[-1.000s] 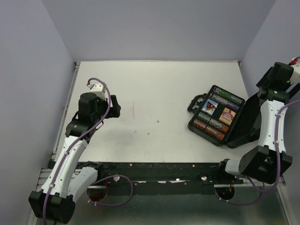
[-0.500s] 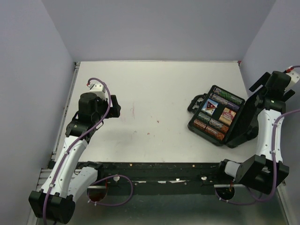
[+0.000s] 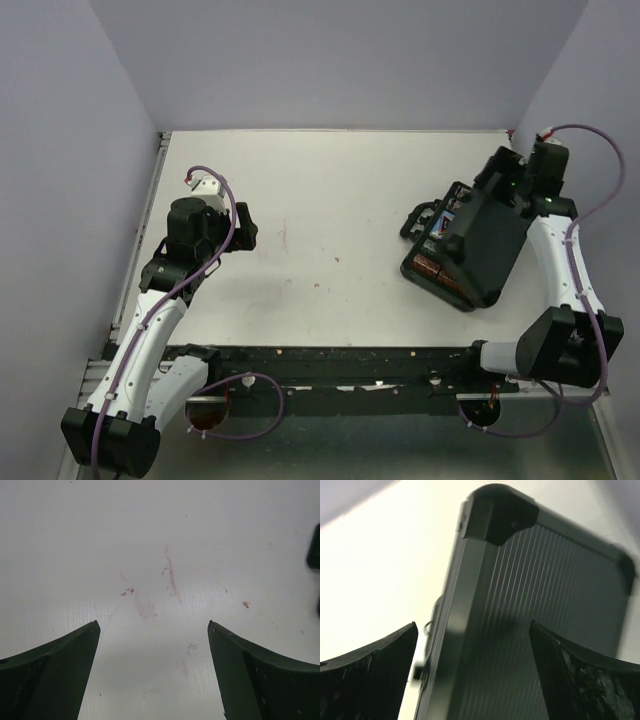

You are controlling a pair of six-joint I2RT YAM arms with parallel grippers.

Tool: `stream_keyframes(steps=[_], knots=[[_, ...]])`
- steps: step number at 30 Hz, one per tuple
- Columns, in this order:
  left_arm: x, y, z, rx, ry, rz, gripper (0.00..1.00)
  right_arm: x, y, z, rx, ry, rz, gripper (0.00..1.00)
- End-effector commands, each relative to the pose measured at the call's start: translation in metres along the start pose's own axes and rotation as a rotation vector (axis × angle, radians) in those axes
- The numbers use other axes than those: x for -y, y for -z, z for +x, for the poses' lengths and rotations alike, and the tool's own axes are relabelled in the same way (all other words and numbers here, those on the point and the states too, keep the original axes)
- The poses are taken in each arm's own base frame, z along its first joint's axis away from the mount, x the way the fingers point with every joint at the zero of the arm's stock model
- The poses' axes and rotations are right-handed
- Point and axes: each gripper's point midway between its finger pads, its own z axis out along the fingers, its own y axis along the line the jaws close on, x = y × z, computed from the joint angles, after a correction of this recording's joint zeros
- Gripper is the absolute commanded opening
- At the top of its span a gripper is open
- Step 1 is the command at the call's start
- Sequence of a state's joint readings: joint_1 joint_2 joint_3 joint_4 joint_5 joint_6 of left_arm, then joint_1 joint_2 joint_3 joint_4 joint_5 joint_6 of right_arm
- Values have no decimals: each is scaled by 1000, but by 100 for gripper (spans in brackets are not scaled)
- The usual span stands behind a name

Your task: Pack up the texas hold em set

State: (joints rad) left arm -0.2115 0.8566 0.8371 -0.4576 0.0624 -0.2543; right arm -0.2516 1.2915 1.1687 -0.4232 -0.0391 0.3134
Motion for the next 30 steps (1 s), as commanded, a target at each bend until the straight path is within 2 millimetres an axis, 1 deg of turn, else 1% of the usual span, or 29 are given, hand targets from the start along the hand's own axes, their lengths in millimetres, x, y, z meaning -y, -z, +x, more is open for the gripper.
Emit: stream_keyframes(steps=[1,2,4,7,9,10,12,15,16,19,20,22,24,26,30], knots=[[5,-1,-1,6,1,24,97,-70,-15,41,-122,119,-151,99],[5,0,-2,11,1,23,97,-82,-17,47,-130,144,-155,99],[5,2,-3,18,-1,23,97,-114,-15,63,-151,203,-210,99],[5,4,-3,24,-2,26,97,-127,-19,74,-151,253,-186,99],[6,4,-4,26,-2,30,97,-124,-21,77,-146,270,-157,99],[7,3,-4,25,0,35,97,-119,-22,77,-140,273,-133,99],[9,3,-4,21,1,46,97,-104,-24,76,-115,284,-57,100],[10,3,-4,20,2,53,96,-70,-25,69,-82,299,99,100],[11,3,-4,22,2,55,95,-59,-25,67,-83,286,127,100],[14,3,-4,22,1,69,95,-23,-28,62,-103,193,155,100],[15,3,-4,22,2,77,94,-7,-26,55,-87,158,176,100],[19,3,-5,21,2,92,94,23,-25,49,-61,99,210,100],[21,2,-4,17,0,101,94,44,-25,50,-57,51,211,100],[21,3,-3,16,0,103,94,58,-26,47,-37,21,223,100],[22,4,-2,17,-7,105,94,86,-38,44,-6,-79,226,100]])
